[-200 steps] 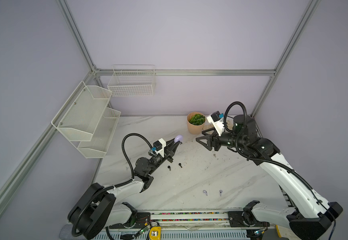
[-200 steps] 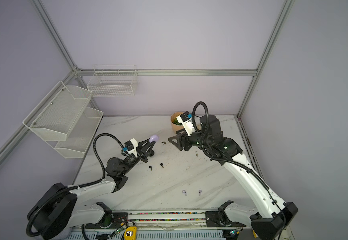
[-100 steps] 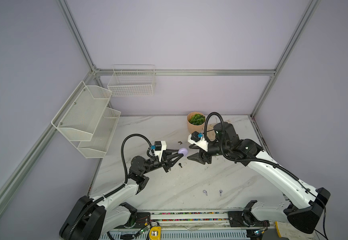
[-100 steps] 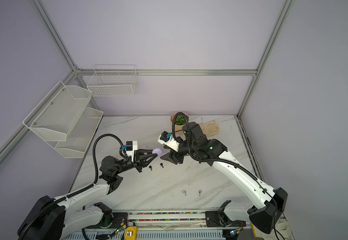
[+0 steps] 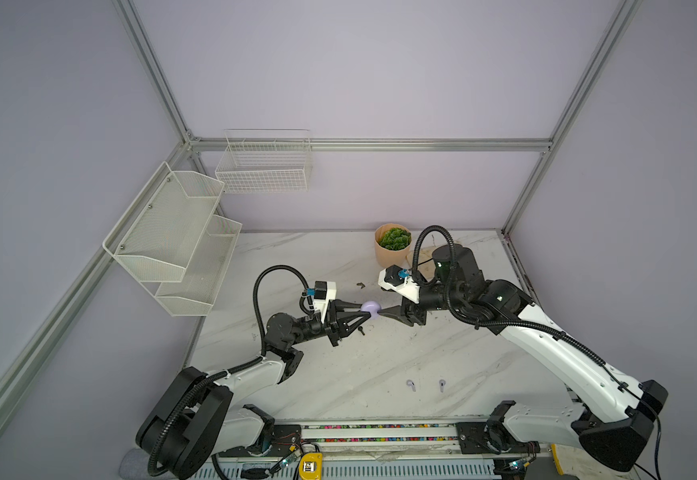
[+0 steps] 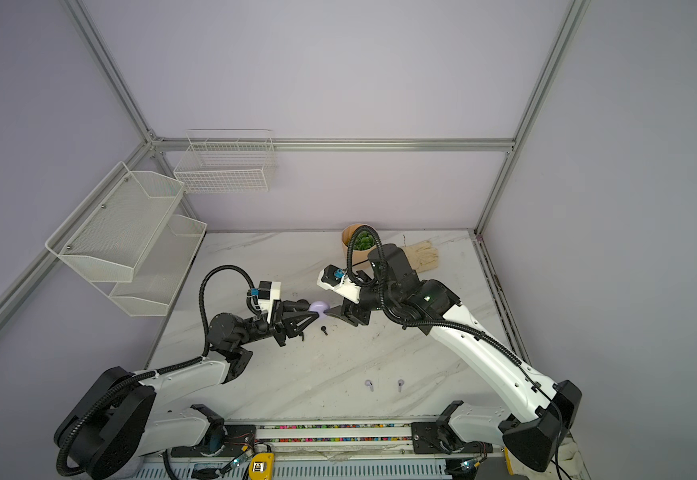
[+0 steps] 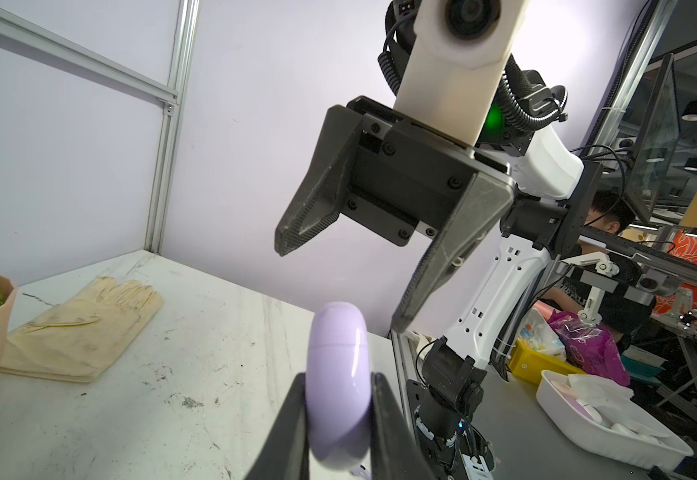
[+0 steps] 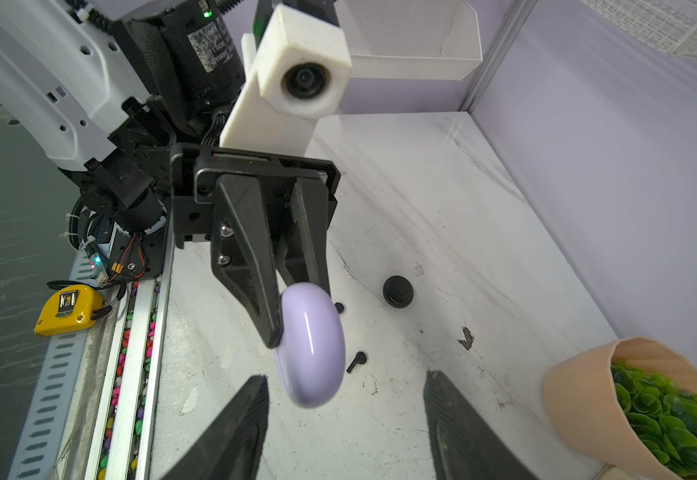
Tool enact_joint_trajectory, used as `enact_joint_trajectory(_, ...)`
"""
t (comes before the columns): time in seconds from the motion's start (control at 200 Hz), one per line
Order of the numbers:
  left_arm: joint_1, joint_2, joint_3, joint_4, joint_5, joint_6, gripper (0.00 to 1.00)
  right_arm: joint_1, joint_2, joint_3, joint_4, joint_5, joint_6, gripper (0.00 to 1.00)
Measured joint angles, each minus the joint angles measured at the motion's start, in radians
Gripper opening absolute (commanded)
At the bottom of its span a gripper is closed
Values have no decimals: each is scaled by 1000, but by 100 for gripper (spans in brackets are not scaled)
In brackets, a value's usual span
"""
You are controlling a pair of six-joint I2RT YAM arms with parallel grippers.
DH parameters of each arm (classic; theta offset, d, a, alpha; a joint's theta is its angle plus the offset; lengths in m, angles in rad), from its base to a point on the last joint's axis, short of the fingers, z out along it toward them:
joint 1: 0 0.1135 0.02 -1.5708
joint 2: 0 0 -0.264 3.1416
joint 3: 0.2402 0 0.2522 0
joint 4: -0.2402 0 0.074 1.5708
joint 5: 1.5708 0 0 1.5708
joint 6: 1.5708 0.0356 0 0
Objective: Insert the wireless bluetooth earbuds into the charging case
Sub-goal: 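Hold the case upright in the left gripper while the right gripper moves above it, then pinch the case lid with the right gripper and pull it open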
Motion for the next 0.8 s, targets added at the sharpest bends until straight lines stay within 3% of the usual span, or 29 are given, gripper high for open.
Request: enact_joint_trajectory(0.8, 1, 11, 0, 6, 3, -14, 0, 18, 39, -38, 79, 7, 66, 53)
